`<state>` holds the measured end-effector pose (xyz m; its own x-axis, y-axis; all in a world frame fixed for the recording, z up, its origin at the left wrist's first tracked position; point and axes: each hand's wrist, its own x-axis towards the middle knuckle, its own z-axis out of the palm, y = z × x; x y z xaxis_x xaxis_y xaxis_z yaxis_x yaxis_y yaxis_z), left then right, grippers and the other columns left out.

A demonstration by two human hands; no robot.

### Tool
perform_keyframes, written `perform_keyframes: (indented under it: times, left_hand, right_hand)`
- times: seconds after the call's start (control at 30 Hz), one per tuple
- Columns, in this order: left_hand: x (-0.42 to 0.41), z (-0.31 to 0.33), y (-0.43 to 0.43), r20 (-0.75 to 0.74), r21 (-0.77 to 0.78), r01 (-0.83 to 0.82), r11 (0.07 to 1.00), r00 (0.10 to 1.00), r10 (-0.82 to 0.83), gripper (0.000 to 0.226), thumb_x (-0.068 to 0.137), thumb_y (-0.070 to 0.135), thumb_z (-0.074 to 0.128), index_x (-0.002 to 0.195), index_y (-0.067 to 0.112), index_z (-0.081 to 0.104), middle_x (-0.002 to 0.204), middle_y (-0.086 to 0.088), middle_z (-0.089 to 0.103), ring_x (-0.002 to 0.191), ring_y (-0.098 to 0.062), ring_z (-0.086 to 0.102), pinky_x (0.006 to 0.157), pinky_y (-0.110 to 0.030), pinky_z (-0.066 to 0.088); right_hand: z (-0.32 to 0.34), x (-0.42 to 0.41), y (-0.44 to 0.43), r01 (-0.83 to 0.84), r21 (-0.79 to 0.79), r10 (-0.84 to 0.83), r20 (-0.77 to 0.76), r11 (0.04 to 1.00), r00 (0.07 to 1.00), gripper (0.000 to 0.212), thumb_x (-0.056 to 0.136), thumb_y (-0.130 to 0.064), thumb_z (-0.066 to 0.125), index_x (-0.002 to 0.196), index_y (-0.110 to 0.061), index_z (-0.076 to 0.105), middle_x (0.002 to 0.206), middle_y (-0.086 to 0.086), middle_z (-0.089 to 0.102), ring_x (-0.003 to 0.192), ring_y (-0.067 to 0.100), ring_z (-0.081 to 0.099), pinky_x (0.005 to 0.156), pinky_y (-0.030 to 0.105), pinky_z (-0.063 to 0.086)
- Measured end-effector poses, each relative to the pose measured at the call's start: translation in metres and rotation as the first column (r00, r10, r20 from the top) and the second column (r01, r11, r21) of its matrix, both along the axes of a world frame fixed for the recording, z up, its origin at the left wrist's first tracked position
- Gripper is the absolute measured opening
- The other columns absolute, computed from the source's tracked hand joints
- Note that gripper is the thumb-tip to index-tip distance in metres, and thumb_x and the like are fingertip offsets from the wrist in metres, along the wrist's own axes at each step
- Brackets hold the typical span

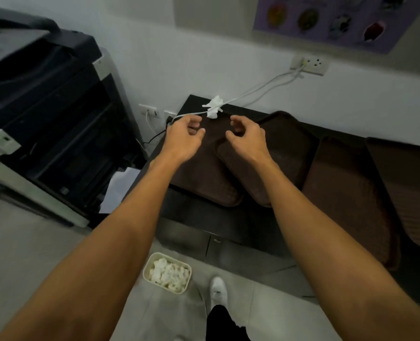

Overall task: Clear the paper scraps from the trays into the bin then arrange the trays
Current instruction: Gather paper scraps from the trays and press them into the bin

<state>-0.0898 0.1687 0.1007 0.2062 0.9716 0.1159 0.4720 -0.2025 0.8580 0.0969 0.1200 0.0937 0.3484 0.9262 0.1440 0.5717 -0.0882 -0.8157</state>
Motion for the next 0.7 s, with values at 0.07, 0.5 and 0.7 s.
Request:
perform_keyframes:
  times: [0.07, 0.5, 0.7]
  left_hand:
    - [0.013, -0.008, 0.024, -0.017, -0.005, -0.006, 1.000, 1.000, 0.006, 0.033, 0.094, 0.022, 0.070, 0.126, 0.019, 0.066, 0.112, 0.005, 0.067, 0.099, -0.010, 0.065, 0.091, -0.021, 0.053]
    - [0.070, -0.068, 0.156, -0.096, -0.043, -0.052, 0.998, 0.994, 0.048, 0.033, 0.093, 0.025, 0.068, 0.125, 0.021, 0.067, 0.110, 0.012, 0.067, 0.100, -0.003, 0.066, 0.096, -0.025, 0.055]
    - [0.067, -0.084, 0.176, -0.136, -0.054, -0.076, 0.996, 0.988, 0.068, 0.034, 0.097, 0.021, 0.065, 0.131, 0.018, 0.063, 0.118, 0.008, 0.065, 0.106, -0.002, 0.061, 0.084, -0.006, 0.045]
  right_hand:
    - [-0.013, 0.016, 0.029, -0.015, -0.027, 0.016, 0.015, 1.000, 1.000, 0.053, 0.090, -0.022, 0.073, 0.141, -0.018, 0.060, 0.128, -0.003, 0.068, 0.118, 0.008, 0.061, 0.107, 0.025, 0.048]
    - [-0.114, 0.073, 0.217, -0.112, -0.177, 0.145, 0.188, 0.978, 0.971, 0.067, 0.085, -0.028, 0.081, 0.144, -0.011, 0.056, 0.142, 0.009, 0.060, 0.130, 0.023, 0.057, 0.113, 0.034, 0.044]
    - [-0.136, 0.060, 0.256, -0.193, -0.072, 0.204, 0.235, 0.979, 0.950, 0.059, 0.079, -0.016, 0.084, 0.134, -0.007, 0.064, 0.135, 0.013, 0.060, 0.125, 0.023, 0.057, 0.109, 0.027, 0.045]
